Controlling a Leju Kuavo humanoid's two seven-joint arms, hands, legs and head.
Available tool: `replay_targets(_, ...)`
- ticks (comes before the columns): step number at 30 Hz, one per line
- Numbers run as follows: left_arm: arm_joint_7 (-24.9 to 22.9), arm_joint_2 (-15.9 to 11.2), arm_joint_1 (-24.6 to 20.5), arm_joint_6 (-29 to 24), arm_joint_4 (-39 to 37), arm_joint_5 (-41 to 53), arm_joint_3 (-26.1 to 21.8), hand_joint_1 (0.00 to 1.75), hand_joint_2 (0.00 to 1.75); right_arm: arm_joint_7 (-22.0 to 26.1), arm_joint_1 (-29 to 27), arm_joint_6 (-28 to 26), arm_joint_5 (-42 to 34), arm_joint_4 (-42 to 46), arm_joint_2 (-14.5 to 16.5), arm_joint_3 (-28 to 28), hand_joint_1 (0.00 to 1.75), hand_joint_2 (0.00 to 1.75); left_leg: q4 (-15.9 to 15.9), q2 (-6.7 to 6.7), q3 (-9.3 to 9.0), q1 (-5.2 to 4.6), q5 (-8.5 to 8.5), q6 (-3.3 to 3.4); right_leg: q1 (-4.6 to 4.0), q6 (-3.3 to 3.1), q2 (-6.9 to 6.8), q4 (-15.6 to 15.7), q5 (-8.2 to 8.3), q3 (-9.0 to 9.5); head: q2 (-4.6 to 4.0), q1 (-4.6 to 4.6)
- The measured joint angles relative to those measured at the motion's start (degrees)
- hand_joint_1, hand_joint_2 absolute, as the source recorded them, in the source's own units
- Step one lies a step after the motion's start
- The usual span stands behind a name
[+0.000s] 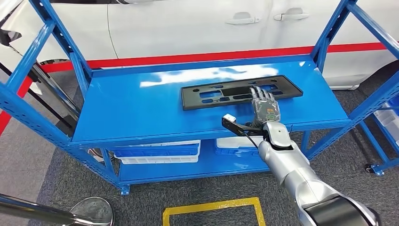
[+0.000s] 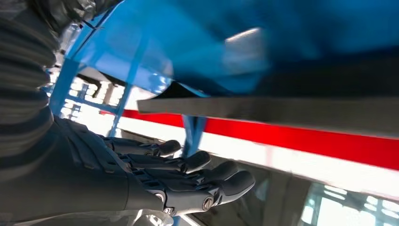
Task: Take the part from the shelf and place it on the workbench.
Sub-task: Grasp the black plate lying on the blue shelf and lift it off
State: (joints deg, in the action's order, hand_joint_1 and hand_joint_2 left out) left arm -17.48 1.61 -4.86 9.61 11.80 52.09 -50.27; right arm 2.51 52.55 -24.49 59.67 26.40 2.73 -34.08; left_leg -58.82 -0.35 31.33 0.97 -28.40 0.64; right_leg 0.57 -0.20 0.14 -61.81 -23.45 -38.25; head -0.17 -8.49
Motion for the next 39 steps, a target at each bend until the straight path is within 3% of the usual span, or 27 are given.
replay_targets(1, -0.1, 0.0, -0.1, 0.0, 0.0, 0.0, 0.0, 0.00, 0.00, -0.1, -0.2, -0.3, 0.1, -0.2, -0.2, 0.0, 0.00, 1.75, -2.4, 0.04, 0.96, 0.00, -1.52, -0.60, -0.12, -0.70, 0.00, 2.5, 0.12, 1.55, 0.00, -0.01)
replay_targets(3, -0.2, 0.1, -0.3, 0.0, 0.0, 0.0, -0.1, 0.00, 0.00, 0.0, -0.8, -0.8, 0.4, -0.4, -0.3, 0.0, 0.00, 1.75, -10.5, 0.14, 5.27, 0.16, -4.81, -1.40, -0.17, -1.84, 0.05, 3.6, -0.86, 3.20, 0.01, -0.01)
replay_targets(4, -0.2, 0.1, -0.3, -0.1, 0.0, 0.0, -0.1, 0.00, 0.00, 0.1, -1.1, -1.0, 0.6, -0.5, -0.3, 0.0, 0.00, 1.75, -14.5, 0.14, 7.95, 0.19, -5.74, -1.46, -0.30, -2.03, 0.04, 3.6, -1.24, 3.62, 0.01, -0.02)
replay_targets(5, -0.3, 0.1, -0.3, -0.1, 0.0, 0.0, -0.1, 0.00, 0.00, 0.1, -1.5, -1.1, 0.7, -0.6, -0.3, 0.0, 0.00, 1.75, -15.9, 0.14, 9.38, 0.19, -5.14, -1.47, -0.41, -2.07, 0.07, 3.5, -1.63, 4.03, 0.01, -0.01)
replay_targets(6, -0.3, 0.1, -0.3, -0.1, 0.0, 0.0, -0.1, 0.00, 0.00, 0.1, -1.8, -1.3, 0.7, -0.7, -0.3, 0.0, 0.00, 1.75, -15.0, 0.15, 9.70, 0.19, -3.36, -1.40, -0.47, -2.06, 0.12, 3.4, -2.05, 4.49, 0.00, -0.01)
replay_targets(8, -0.3, 0.1, -0.1, -0.1, 0.0, 0.0, -0.2, 0.00, 0.00, 0.3, -2.2, -1.5, 0.8, -0.8, -0.3, 0.0, 0.00, 1.75, -8.1, 0.15, 7.70, 0.16, 1.99, -1.01, -0.52, -1.90, 0.24, 3.1, -3.07, 5.50, 0.00, -0.01)
replay_targets(10, -0.3, 0.1, -0.2, -0.1, 0.0, 0.0, -0.2, 0.00, 0.00, 0.6, -2.3, -1.7, 0.9, -0.8, -0.3, 0.0, 0.00, 1.75, -2.2, 0.15, 5.42, -0.12, 4.70, -0.46, -0.69, -1.50, 0.31, 2.8, -3.83, 5.85, 0.01, -0.01)
replay_targets(12, -0.3, 0.1, -0.4, -0.2, 0.0, 0.0, -0.3, 0.00, 0.00, 0.8, -2.4, -1.9, 0.9, -0.9, -0.4, 0.0, 0.00, 1.75, -0.6, 0.09, 4.86, -0.43, 4.36, 0.02, -0.80, -1.09, 0.30, 2.8, -4.06, 5.70, 0.01, -0.02)
replay_targets(15, -0.2, 0.3, -0.5, -0.2, 0.0, 0.0, -0.3, 0.00, 0.00, 0.9, -2.6, -2.3, 1.2, -0.8, -0.4, 0.0, 0.00, 1.75, 0.3, 0.09, 3.90, -0.03, 3.94, 0.88, -0.79, -0.33, 0.22, 1.6, -5.07, 5.44, 0.01, -0.01)
replay_targets(17, -0.2, 0.4, -0.5, -0.2, 0.0, 0.0, -0.3, 0.00, 0.00, 0.8, -2.7, -2.5, 1.5, -0.8, -0.4, 0.0, 0.00, 1.75, 0.7, 0.15, 3.01, 0.15, 3.58, 1.49, -0.56, 0.20, 0.15, -4.0, -7.35, 2.58, 0.01, -0.01)
replay_targets(19, -0.1, 0.5, -0.6, -0.3, 0.0, 0.0, -0.4, 0.00, 0.00, 0.8, -3.1, -2.6, 1.8, -0.9, -0.4, 0.0, 0.00, 1.75, 0.7, 0.12, 2.48, 0.15, 3.05, 1.77, -0.21, 0.61, 0.13, -11.5, -9.46, -2.16, 0.01, -0.01)
replay_targets(20, -0.1, 0.5, -0.7, -0.3, 0.0, 0.0, -0.4, 0.00, 0.00, 0.8, -3.4, -2.6, 1.8, -0.9, -0.4, 0.0, 0.00, 1.75, 0.7, 0.08, 2.12, 0.15, 2.71, 1.76, -0.02, 0.76, 0.13, -13.3, -9.23, -3.83, 0.00, -0.01)
replay_targets(21, -0.1, 0.6, -0.7, -0.3, 0.0, 0.0, -0.5, 0.00, 0.00, 0.8, -3.6, -2.7, 2.0, -0.9, -0.4, 0.0, 0.00, 1.75, 0.7, 0.04, 1.62, 0.16, 2.31, 1.70, 0.15, 0.86, 0.10, -13.0, -7.80, -4.41, 0.00, -0.01)
replay_targets(23, 0.0, 0.8, -0.7, -0.3, 0.0, 0.0, -0.6, 0.00, 0.00, 0.8, -3.8, -2.7, 2.2, -1.0, -0.4, 0.0, 0.00, 1.75, 0.6, -0.01, 0.34, 0.21, 1.35, 1.41, 0.40, 0.83, -0.01, -6.5, -2.52, -2.47, 0.01, -0.01)
replay_targets(24, 0.0, 0.9, -0.7, -0.4, 0.0, 0.0, -0.7, 0.00, 0.00, 0.8, -3.8, -2.6, 2.2, -1.0, -0.4, 0.0, 0.00, 1.75, 0.6, -0.04, -0.14, 0.16, 0.91, 1.16, 0.32, 0.74, -0.05, -2.9, -0.55, -1.01, 0.01, 0.00)
replay_targets(25, -0.1, 1.0, -0.8, -0.4, 0.0, 0.0, -0.7, 0.00, 0.00, 0.7, -3.7, -2.5, 2.3, -1.1, -0.3, 0.0, 0.00, 1.75, 0.6, -0.08, -0.36, 0.11, 0.58, 0.85, 0.17, 0.56, -0.10, 0.0, 0.35, 0.31, 0.01, 0.00)
replay_targets(29, -0.4, 1.4, -1.4, -0.9, 0.0, 0.0, -1.0, 0.00, 0.00, 0.6, -3.6, -2.0, 2.9, -1.2, 0.5, 0.0, 0.00, 1.75, 0.7, 0.10, -0.75, 0.16, -0.18, -0.50, -0.21, -0.40, 0.11, 2.7, -0.55, 2.01, 0.00, -0.02)
replay_targets(30, -0.5, 1.5, -1.5, -1.1, 0.0, 0.0, -1.1, 0.00, 0.00, 0.5, -3.5, -1.9, 3.1, -1.2, 0.7, 0.0, 0.07, 1.75, 0.0, 0.17, -0.71, 0.23, -0.62, -0.76, -0.10, -0.74, 0.13, 3.0, -0.70, 2.55, 0.01, -0.02)
replay_targets(31, -0.6, 1.6, -1.6, -1.2, 0.0, 0.0, -1.1, 0.00, 0.00, 0.3, -3.5, -1.8, 3.3, -1.3, 0.9, 0.0, 0.37, 1.75, -1.4, 0.21, -0.25, 0.28, -1.32, -0.94, 0.04, -1.05, 0.10, 3.4, -0.84, 3.13, 0.01, -0.02)
replay_targets(32, -0.7, 1.7, -1.7, -1.3, 0.0, 0.0, -1.1, 0.00, 0.00, 0.1, -3.5, -1.8, 3.5, -1.4, 1.2, 0.0, 0.78, 1.75, -4.0, 0.23, 1.06, 0.32, -2.42, -1.02, 0.06, -1.36, 0.03, 3.6, -1.01, 3.63, 0.01, -0.03)
replay_targets(34, -0.8, 1.8, -1.8, -1.5, 0.0, 0.0, -1.2, 0.00, 0.00, 0.1, -3.7, -1.6, 3.9, -1.7, 1.6, 0.0, 1.58, 1.75, -11.5, 0.22, 5.72, 0.31, -5.08, -1.18, -0.13, -1.89, -0.08, 3.7, -1.44, 4.13, 0.02, -0.03)
replay_targets(35, -0.8, 1.9, -1.9, -1.7, 0.0, 0.0, -1.2, 0.00, 0.00, 0.3, -3.9, -1.5, 4.1, -1.9, 1.8, 0.0, 1.71, 1.75, -14.9, 0.21, 8.12, 0.31, -5.82, -1.27, -0.24, -2.05, -0.05, 3.6, -1.66, 4.32, 0.02, -0.03)
replay_targets(36, -0.9, 1.9, -1.8, -1.9, 0.0, 0.1, -1.2, 0.00, 0.00, 0.6, -4.1, -1.4, 4.5, -2.1, 2.0, -0.1, 1.75, 1.75, -16.5, 0.21, 9.69, 0.32, -5.51, -1.34, -0.31, -2.12, 0.02, 3.6, -1.89, 4.54, 0.01, -0.03)
replay_targets(37, -0.9, 2.0, -1.8, -2.2, 0.0, 0.1, -1.2, 0.00, 0.00, 0.8, -4.3, -1.4, 4.8, -2.2, 2.2, -0.1, 1.75, 1.75, -15.6, 0.22, 9.96, 0.32, -3.87, -1.33, -0.33, -2.09, 0.11, 3.4, -2.17, 4.81, 0.01, -0.03)
replay_targets(39, -0.9, 2.1, -1.8, -3.0, 0.0, 0.4, -1.2, 0.00, 0.00, 1.1, -4.6, -1.5, 5.4, -2.5, 2.4, -0.2, 1.75, 1.75, -8.6, 0.26, 7.77, 0.33, 1.33, -1.12, -0.33, -1.84, 0.24, 3.1, -2.89, 5.40, 0.00, -0.03)
